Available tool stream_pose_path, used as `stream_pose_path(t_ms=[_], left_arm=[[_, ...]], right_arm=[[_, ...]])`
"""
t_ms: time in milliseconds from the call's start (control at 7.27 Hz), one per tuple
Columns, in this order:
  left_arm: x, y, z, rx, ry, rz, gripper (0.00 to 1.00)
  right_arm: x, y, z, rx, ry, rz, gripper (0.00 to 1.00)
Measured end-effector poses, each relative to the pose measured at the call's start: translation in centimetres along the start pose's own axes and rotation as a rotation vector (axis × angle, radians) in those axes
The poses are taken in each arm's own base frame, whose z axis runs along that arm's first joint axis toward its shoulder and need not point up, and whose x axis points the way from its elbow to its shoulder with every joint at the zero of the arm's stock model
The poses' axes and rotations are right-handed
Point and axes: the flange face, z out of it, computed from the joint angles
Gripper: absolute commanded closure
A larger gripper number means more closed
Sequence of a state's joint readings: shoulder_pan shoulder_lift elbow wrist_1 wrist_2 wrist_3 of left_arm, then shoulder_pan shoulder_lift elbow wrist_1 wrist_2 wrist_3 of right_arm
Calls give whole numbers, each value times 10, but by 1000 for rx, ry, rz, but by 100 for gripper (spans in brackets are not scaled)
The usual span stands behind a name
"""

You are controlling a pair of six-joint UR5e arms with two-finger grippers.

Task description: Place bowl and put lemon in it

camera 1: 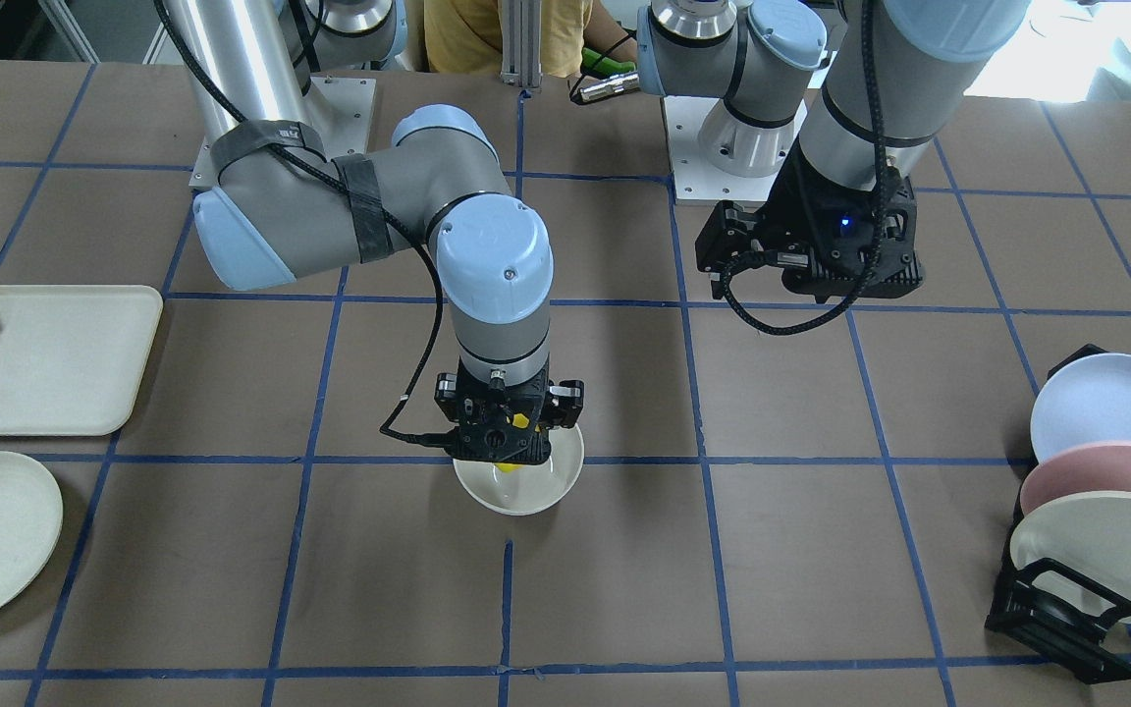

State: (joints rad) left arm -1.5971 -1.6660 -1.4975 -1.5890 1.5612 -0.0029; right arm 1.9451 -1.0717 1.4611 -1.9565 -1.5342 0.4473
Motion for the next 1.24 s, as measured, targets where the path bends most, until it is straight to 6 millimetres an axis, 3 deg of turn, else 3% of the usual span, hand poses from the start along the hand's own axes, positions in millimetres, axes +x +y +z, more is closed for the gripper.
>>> stream_pose_path(t_ms=[138,275,688,962,1100,1238], left_arm=[[0,1,0,-3,0,0,0],[0,0,2,-10,-1,-1,0],[0,-3,6,-16,-2,-2,0],[0,1,1,-6,-3,-1,0],[0,2,0,-4,-3,0,0],[0,2,0,-5,-3,1,0]], right_arm=[[-1,-2,12,-14,7,-3,89],[-3,-4,23,-24,11,-10,72],[-5,-8,49,-43,18,-15,61],[-3,-4,64,-46,19,-17,10],[-1,-1,70,-31,13,-18,0],[-1,2,72,-16,6,-20,0]])
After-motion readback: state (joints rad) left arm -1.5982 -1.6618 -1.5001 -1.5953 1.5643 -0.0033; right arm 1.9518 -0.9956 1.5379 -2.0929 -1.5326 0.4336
